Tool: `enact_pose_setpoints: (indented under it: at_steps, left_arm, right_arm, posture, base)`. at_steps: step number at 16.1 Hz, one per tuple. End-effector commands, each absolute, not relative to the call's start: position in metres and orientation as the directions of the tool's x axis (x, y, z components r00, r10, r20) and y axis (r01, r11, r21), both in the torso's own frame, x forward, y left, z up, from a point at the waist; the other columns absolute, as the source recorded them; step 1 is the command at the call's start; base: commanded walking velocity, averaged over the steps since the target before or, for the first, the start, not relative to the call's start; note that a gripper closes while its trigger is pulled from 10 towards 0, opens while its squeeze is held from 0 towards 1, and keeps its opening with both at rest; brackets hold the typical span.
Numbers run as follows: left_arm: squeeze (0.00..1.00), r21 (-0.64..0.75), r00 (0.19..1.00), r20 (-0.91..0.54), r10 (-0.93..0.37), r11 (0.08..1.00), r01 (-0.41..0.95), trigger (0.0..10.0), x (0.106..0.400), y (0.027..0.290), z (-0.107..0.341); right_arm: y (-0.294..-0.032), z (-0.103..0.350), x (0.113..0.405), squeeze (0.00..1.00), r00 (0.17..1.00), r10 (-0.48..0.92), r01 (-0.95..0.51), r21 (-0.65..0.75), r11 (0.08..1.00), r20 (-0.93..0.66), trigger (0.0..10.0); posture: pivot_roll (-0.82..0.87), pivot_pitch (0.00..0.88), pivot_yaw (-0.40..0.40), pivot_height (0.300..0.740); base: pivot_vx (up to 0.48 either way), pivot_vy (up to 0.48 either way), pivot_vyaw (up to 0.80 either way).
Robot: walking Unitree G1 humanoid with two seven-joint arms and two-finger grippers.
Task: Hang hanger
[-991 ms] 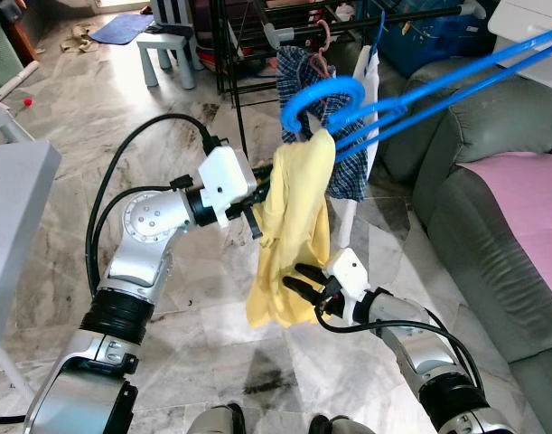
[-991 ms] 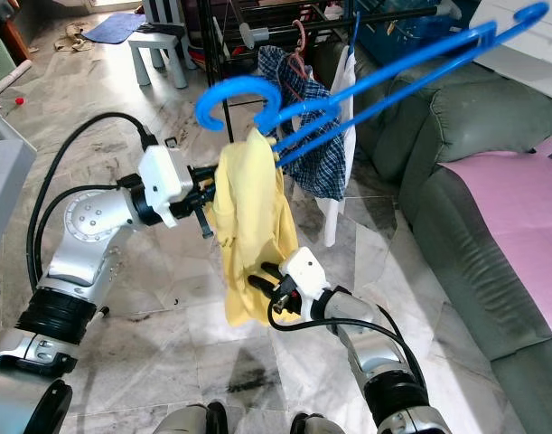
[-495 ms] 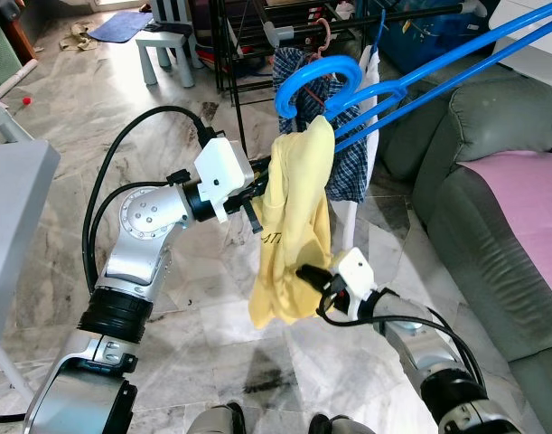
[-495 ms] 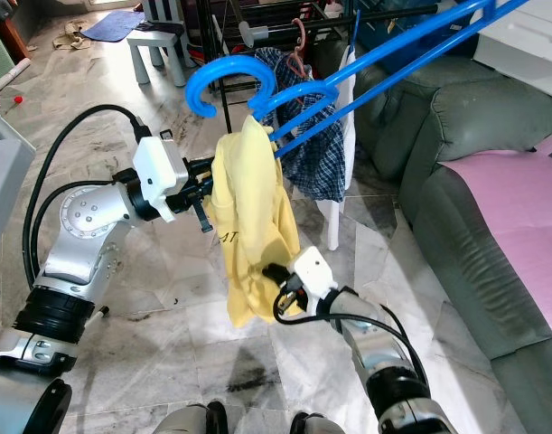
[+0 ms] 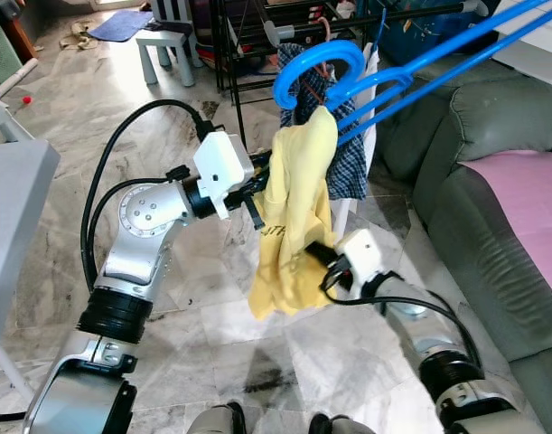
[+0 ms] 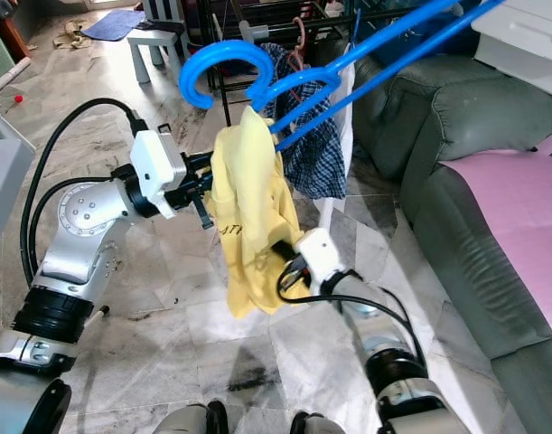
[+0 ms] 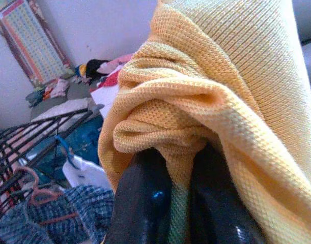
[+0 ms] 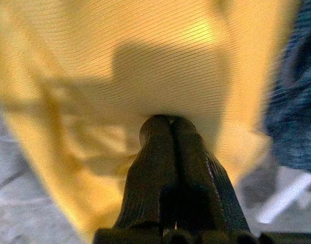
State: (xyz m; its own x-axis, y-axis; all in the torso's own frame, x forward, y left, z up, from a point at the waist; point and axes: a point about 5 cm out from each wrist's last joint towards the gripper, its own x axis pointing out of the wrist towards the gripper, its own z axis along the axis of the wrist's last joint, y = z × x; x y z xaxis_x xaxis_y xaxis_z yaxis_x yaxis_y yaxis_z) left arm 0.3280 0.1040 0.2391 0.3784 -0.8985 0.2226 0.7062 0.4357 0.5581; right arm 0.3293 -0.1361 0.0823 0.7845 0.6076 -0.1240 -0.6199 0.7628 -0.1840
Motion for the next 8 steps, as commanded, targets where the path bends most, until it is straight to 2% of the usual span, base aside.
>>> enact_pose_setpoints:
  at_steps: [1, 2, 4, 5, 7, 8]
  left_arm:
    - [0.00, 0.544, 0.432, 0.225, -0.873, 0.480, 0.688, 0.0, 0.331, 0.118, 0.232]
    - [0.00, 0.504, 0.502, 0.185, -0.845, 0.520, 0.689, 0.0, 0.336, 0.131, 0.213]
    - [0.00, 0.470, 0.560, 0.147, -0.816, 0.555, 0.686, 0.0, 0.339, 0.143, 0.194]
    - [0.00, 0.463, 0.585, 0.117, -0.803, 0.565, 0.683, 0.0, 0.339, 0.149, 0.184]
    - [0.00, 0.463, 0.585, 0.121, -0.802, 0.567, 0.682, 0.0, 0.339, 0.148, 0.183]
    - [0.00, 0.471, 0.576, 0.132, -0.807, 0.562, 0.680, 0.0, 0.340, 0.145, 0.186]
  right_arm:
    - [-0.149, 0.100, 0.335, 0.00, 0.816, 0.576, -0.571, -0.233, 0.787, -0.052, 0.0]
    - [-0.167, 0.116, 0.335, 0.00, 0.844, 0.536, -0.514, -0.269, 0.815, 0.013, 0.0]
    - [-0.183, 0.130, 0.335, 0.00, 0.868, 0.492, -0.454, -0.299, 0.840, 0.063, 0.0]
    - [-0.193, 0.138, 0.336, 0.00, 0.882, 0.462, -0.420, -0.294, 0.858, 0.088, 0.0]
    - [-0.199, 0.142, 0.336, 0.00, 0.889, 0.450, -0.413, -0.271, 0.870, 0.089, 0.0]
    - [-0.192, 0.140, 0.333, 0.00, 0.863, 0.500, -0.473, -0.232, 0.850, 0.070, 10.0]
  posture:
    - [0.00, 0.145, 0.018, 0.740]
    - [-0.01, 0.145, 0.020, 0.740]
    - [-0.03, 0.146, 0.024, 0.740]
    - [-0.03, 0.146, 0.024, 0.740]
    - [-0.04, 0.145, 0.022, 0.740]
    - [-0.03, 0.145, 0.020, 0.740]
  base:
    - [0.000, 0.000, 0.00]
    - [0.000, 0.000, 0.00]
    - [0.000, 0.000, 0.00]
    - [0.000, 0.000, 0.00]
    - [0.000, 0.000, 0.00]
    - [0.000, 0.000, 0.00]
